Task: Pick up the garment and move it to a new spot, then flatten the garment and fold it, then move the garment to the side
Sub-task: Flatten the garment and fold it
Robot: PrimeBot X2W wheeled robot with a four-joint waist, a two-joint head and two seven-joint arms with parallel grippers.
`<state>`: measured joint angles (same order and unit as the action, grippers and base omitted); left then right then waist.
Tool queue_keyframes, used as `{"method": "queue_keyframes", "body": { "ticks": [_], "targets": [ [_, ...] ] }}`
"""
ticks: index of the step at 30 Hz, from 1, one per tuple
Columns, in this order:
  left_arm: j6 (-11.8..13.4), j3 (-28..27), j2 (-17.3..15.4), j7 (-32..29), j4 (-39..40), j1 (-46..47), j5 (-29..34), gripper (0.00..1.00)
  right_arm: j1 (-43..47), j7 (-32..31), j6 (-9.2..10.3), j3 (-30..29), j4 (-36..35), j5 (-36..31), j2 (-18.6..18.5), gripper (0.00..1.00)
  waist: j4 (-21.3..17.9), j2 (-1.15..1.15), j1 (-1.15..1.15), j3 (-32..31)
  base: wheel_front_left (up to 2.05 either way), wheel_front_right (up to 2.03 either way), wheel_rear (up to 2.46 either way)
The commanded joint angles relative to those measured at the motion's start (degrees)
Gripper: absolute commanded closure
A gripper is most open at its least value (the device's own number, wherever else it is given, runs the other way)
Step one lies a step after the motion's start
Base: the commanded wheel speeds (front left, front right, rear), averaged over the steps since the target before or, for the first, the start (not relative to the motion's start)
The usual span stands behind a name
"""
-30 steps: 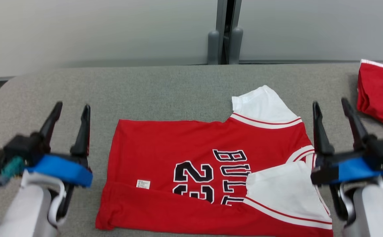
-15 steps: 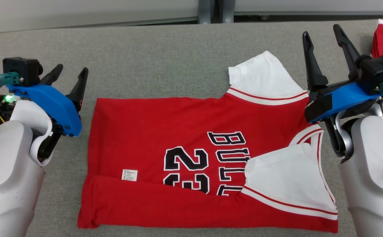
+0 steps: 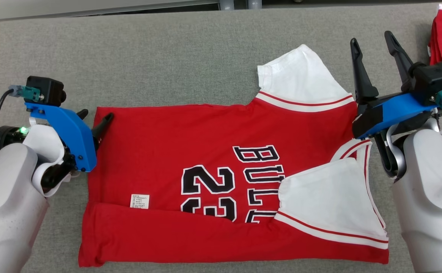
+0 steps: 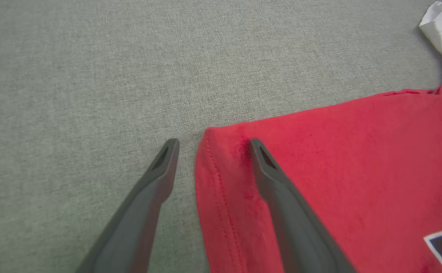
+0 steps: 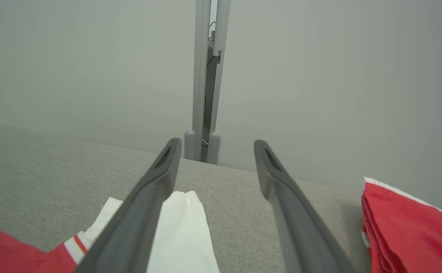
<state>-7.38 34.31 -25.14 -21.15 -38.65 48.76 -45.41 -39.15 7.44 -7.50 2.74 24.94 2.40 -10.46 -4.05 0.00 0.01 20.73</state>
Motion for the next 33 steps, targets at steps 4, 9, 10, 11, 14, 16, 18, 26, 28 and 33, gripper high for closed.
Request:
{"method": "queue_keyframes", "body": {
  "ticks": [4,9,10,11,14,16,18,26,28,33],
  "targets": [
    [-0.11,2.01,-1.11,-0.69,-0.72,1.39,-1.32,0.00,-1.91,0.76,0.02,0.35,1.16,0.34,0.54,0.00,-0.54,0.00,-0.01,1.12,0.00,0.00,0.00],
    [-0.11,3.61,-0.95,-1.21,-1.57,1.96,-3.62,0.00,-2.84,1.17,0.02,0.49,2.57,0.52,0.70,0.00,-0.84,0.00,-0.01,1.90,0.00,0.00,0.00],
    [-0.12,4.08,-1.08,-1.29,-1.67,2.18,-3.78,0.00,-3.02,1.20,0.02,0.51,2.79,0.49,0.71,0.00,-0.85,0.00,-0.01,1.98,0.00,0.00,0.00],
    [-0.12,4.32,-1.19,-0.90,-1.93,2.47,-3.88,0.24,-3.17,1.20,0.02,0.52,3.00,0.50,0.67,0.00,-0.84,0.00,-0.01,2.07,0.00,0.00,0.00],
    [-0.12,5.08,-0.95,-0.28,-2.60,3.02,-4.55,1.00,-3.58,1.05,0.02,0.57,3.76,0.61,0.35,0.00,-0.73,0.00,-0.01,2.20,0.00,0.00,0.00],
    [-0.03,5.77,-0.89,0.09,-2.71,3.60,-4.66,1.00,-4.12,0.62,0.02,0.74,4.27,0.78,-0.01,0.00,-0.49,0.00,-0.01,2.30,0.00,0.00,0.00],
    [-0.03,6.21,-0.73,0.78,-2.66,4.24,-4.81,1.00,-4.90,-0.05,0.02,0.95,4.70,0.80,-0.49,0.00,-0.05,0.00,-0.01,2.46,0.00,0.00,0.00],
    [-0.03,9.20,-0.36,2.79,-0.73,7.02,-4.13,1.00,-10.94,-7.01,0.02,4.10,7.70,2.33,-3.41,0.00,2.43,0.00,-0.01,4.48,0.00,0.00,0.00],
    [-0.04,10.00,-0.16,3.26,0.09,7.60,-3.88,1.00,-12.85,-9.90,0.02,5.03,9.24,3.05,-4.26,0.00,3.19,0.00,-0.01,5.21,0.00,0.00,0.00],
    [-0.05,11.69,0.44,4.59,2.15,8.92,-3.65,1.00,-17.04,-16.91,0.02,7.47,13.65,4.81,-6.35,0.00,5.00,0.00,-0.01,7.07,0.00,0.00,0.00]
  ]
}}
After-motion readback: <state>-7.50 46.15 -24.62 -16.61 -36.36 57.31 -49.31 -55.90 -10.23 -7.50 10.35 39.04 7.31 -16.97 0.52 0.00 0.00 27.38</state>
